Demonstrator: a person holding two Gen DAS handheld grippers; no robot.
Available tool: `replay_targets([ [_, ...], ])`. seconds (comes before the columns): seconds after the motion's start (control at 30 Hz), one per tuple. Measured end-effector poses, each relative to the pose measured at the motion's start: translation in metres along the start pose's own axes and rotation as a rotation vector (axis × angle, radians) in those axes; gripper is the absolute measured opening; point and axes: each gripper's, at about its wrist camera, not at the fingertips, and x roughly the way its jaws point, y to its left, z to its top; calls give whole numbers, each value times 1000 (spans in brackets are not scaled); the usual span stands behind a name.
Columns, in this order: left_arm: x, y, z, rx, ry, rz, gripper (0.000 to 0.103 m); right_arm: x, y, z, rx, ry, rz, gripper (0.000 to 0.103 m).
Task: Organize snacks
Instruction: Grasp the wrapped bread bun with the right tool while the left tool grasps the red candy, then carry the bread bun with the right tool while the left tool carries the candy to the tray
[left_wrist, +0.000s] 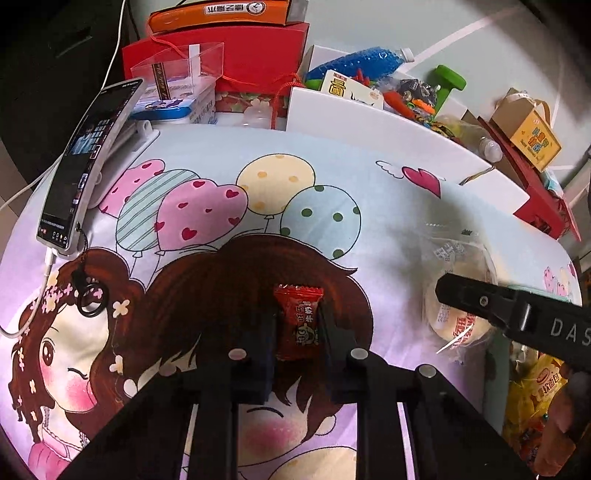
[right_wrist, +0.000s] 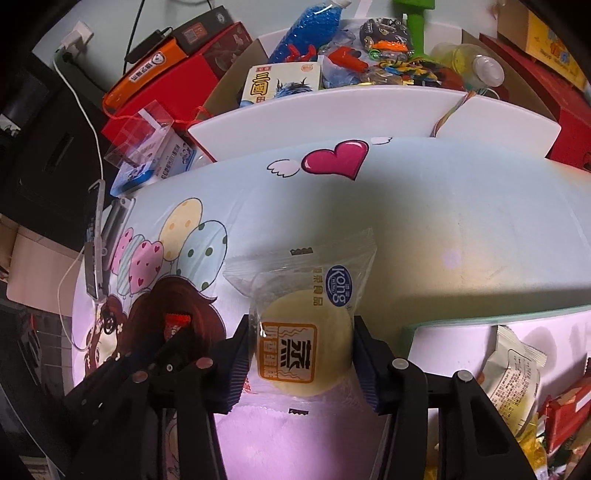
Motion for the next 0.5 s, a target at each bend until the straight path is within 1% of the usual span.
replay_targets([
  [0.1, -5, 1, -2, -16, -10, -14, 20, -4, 0, -3, -2, -2, 2, 52],
  [0.27, -25, 1, -5, -63, -42, -33, 20, -23, -1, -11, 13, -17, 38, 52],
  [0.4, -51, -5, -6, -83, -86, -53, 20, -52, 1, -20, 16, -49, 82, 52],
  [0.5, -73, -14, -9, -92, -123, -75, 20, -78, -2, -31, 26, -76, 87, 52],
])
